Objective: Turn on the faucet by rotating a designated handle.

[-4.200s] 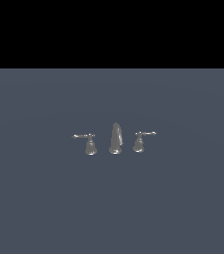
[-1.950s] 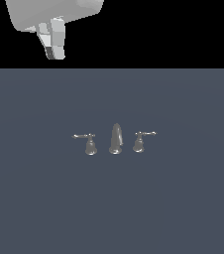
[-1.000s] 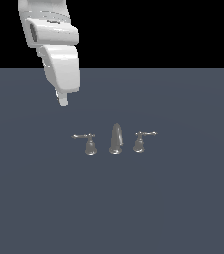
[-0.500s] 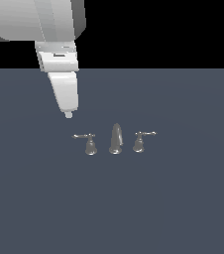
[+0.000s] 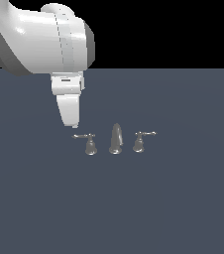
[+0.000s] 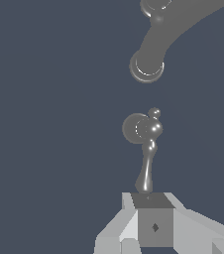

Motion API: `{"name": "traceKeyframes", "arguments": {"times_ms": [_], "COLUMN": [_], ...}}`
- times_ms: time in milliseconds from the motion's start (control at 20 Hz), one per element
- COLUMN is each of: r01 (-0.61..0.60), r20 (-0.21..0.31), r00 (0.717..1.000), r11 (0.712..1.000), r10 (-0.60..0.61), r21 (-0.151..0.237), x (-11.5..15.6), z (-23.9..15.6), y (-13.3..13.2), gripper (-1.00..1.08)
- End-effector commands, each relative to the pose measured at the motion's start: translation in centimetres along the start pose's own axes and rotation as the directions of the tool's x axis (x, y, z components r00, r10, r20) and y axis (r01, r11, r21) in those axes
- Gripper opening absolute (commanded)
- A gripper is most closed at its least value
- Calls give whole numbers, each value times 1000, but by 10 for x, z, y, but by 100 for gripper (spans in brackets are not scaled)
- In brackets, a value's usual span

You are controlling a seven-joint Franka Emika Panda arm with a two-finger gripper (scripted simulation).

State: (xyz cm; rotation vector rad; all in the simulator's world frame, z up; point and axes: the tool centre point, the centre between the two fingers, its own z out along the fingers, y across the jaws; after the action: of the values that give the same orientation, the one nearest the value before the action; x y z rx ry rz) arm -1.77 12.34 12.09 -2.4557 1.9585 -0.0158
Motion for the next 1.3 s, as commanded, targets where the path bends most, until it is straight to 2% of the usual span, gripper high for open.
{"name": "traceKeyframes", "arguments": {"times_ms": [0, 350, 700, 950, 1250], "r01": [-40, -124, -154, -154, -154], "r20": [0, 3, 6, 6, 6], "r00": [999, 992, 988, 988, 988], "r11": [999, 992, 988, 988, 988], "r10": [40, 124, 154, 154, 154], "r21": [-2, -7, -8, -8, -8], "x": [4, 12, 15, 15, 2], "z": [12, 37, 45, 45, 44], "y": [-8, -26, -32, -32, -14], "gripper": [-100, -100, -100, -100, -100]}}
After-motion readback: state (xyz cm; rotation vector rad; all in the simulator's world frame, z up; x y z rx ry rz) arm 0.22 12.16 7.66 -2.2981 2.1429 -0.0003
